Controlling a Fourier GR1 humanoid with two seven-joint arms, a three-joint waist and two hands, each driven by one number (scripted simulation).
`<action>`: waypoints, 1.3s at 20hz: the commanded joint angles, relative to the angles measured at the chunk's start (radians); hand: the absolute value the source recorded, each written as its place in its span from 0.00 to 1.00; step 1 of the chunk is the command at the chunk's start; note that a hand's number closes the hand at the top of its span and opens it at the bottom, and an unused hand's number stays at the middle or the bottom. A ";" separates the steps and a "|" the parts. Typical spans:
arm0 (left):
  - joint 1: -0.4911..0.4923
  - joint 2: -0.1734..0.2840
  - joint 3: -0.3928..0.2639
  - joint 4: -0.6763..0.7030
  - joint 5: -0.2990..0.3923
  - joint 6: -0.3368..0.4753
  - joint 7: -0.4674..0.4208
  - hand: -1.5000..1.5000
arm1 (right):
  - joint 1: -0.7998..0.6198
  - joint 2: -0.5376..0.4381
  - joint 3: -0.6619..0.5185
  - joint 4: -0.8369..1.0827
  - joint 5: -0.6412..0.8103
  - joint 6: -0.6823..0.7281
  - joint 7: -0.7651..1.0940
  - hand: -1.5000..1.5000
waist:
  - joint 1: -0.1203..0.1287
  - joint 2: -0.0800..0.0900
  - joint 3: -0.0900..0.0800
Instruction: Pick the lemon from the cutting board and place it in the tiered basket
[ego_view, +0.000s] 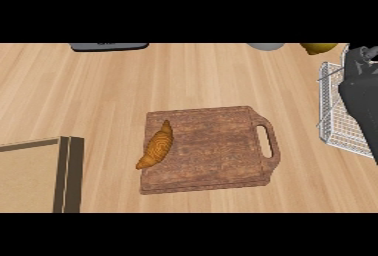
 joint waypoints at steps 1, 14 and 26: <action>-0.251 -0.055 0.011 -0.067 0.005 0.043 -0.082 0.50 | 0.006 -0.046 -0.084 0.039 -0.071 -0.019 -0.083 1.00 | -0.020 0.006 -0.016; -0.248 -0.028 0.020 -0.090 0.002 0.036 -0.069 0.50 | 0.018 -0.328 0.089 0.263 0.139 0.203 -0.352 1.00 | 0.003 0.011 -0.021; -0.299 -0.053 -0.002 -0.055 -0.006 0.047 -0.070 0.50 | -0.039 -0.420 0.098 0.405 0.134 0.306 -0.580 1.00 | 0.012 0.010 -0.019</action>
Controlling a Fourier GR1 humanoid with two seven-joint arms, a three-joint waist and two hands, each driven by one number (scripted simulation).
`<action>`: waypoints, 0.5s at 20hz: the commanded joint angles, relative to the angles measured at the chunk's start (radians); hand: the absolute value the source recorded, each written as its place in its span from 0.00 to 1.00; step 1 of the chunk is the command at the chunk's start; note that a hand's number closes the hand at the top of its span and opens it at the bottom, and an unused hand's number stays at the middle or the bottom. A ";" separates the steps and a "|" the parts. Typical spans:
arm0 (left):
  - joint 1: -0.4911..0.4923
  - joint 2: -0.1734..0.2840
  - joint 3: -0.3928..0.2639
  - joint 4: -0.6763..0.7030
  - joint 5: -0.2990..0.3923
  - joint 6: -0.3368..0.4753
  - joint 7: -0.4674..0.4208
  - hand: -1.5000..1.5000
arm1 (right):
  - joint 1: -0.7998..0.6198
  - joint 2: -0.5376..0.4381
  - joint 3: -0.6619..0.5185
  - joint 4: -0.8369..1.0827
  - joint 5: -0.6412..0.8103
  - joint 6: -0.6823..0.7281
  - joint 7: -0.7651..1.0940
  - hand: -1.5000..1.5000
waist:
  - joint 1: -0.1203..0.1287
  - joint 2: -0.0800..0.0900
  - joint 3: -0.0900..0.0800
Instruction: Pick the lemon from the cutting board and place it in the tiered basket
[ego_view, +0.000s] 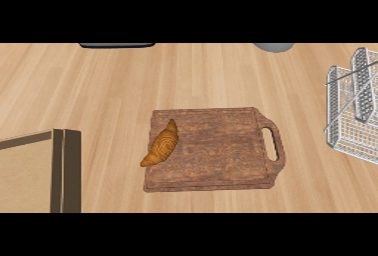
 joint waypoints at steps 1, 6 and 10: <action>-0.257 -0.037 0.001 -0.089 0.014 0.023 -0.047 0.50 | -0.025 -0.013 0.028 0.043 0.013 0.064 -0.056 1.00 | -0.021 0.006 -0.016; -0.240 -0.037 -0.001 -0.086 0.006 0.027 -0.053 0.50 | -0.010 0.017 -0.020 0.178 -0.058 0.176 -0.017 1.00 | -0.020 0.008 -0.015; -0.232 -0.031 0.008 -0.066 0.018 0.012 -0.065 0.50 | 0.000 0.005 -0.061 0.282 -0.093 0.246 0.016 0.00 | -0.024 0.007 -0.014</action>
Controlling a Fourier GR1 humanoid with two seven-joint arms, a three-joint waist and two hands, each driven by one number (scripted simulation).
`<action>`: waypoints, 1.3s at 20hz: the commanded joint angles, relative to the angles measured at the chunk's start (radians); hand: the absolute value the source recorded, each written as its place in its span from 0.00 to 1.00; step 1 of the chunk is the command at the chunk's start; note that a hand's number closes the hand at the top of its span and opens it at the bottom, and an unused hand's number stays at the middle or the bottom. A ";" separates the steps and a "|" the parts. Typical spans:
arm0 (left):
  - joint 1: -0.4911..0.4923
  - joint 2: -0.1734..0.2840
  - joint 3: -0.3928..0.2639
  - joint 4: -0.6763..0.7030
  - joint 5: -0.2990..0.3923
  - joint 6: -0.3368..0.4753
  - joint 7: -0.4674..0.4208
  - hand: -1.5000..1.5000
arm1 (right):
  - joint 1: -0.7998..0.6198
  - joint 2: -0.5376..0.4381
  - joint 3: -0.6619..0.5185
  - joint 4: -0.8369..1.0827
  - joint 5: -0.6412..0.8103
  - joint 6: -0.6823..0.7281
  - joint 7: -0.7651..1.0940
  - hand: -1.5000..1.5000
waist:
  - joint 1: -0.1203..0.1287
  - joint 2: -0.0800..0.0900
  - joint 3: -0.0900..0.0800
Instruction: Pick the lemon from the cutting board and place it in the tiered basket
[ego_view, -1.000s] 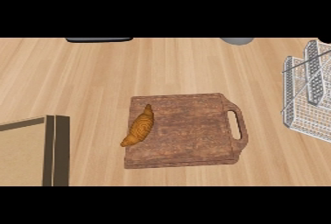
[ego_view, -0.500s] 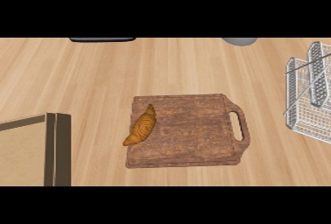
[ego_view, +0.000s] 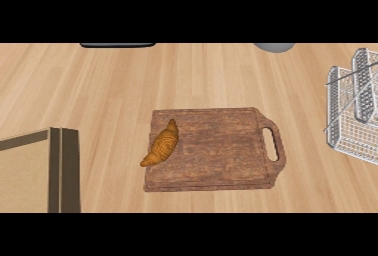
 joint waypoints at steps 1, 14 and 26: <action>-0.248 -0.023 0.016 -0.076 0.023 0.007 -0.056 0.50 | 0.004 -0.007 -0.012 0.102 -0.009 0.075 0.027 0.00 | -0.025 0.012 -0.014; -0.235 -0.022 0.025 -0.082 0.022 0.017 -0.048 0.50 | -0.133 -0.017 -0.224 0.105 -0.113 -0.135 0.053 0.00 | -0.040 -0.005 -0.011; -0.138 -0.063 0.037 -0.055 0.026 0.041 -0.074 0.50 | -0.122 -0.093 -0.564 0.147 -0.397 -0.168 0.113 0.00 | -0.125 -0.034 -0.010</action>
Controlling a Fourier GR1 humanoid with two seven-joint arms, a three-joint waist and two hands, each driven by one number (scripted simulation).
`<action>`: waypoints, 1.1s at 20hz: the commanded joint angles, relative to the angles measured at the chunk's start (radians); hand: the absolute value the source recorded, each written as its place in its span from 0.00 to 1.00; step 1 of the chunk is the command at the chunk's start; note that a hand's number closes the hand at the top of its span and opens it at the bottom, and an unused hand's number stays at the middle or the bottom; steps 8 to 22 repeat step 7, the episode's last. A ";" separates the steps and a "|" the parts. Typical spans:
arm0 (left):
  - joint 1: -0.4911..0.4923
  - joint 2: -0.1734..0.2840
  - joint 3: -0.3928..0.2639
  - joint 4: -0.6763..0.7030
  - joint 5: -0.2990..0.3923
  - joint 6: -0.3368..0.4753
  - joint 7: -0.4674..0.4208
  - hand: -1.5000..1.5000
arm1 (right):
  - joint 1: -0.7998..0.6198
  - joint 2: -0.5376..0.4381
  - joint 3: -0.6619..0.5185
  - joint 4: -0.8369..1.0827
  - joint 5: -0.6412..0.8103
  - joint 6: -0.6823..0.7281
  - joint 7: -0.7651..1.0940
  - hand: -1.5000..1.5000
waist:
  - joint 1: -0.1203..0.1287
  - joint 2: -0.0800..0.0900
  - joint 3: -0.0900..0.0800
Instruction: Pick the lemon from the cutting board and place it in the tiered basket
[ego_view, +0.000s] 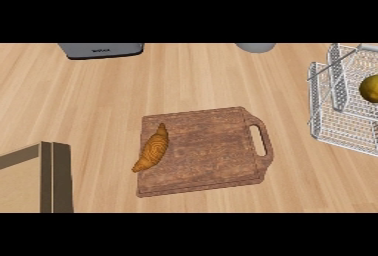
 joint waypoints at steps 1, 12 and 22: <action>-0.223 -0.025 0.044 -0.076 0.050 0.010 -0.063 0.50 | 0.017 -0.026 -0.133 0.008 -0.117 -0.014 -0.023 0.00 | -0.052 0.005 -0.016; -0.148 -0.060 0.031 -0.088 0.033 0.024 -0.101 0.50 | 0.114 -0.042 -0.251 -0.005 -0.253 0.078 -0.134 0.00 | -0.088 -0.008 -0.015; -0.148 -0.060 0.031 -0.088 0.033 0.024 -0.101 0.50 | 0.114 -0.042 -0.251 -0.005 -0.253 0.078 -0.134 0.00 | -0.088 -0.008 -0.015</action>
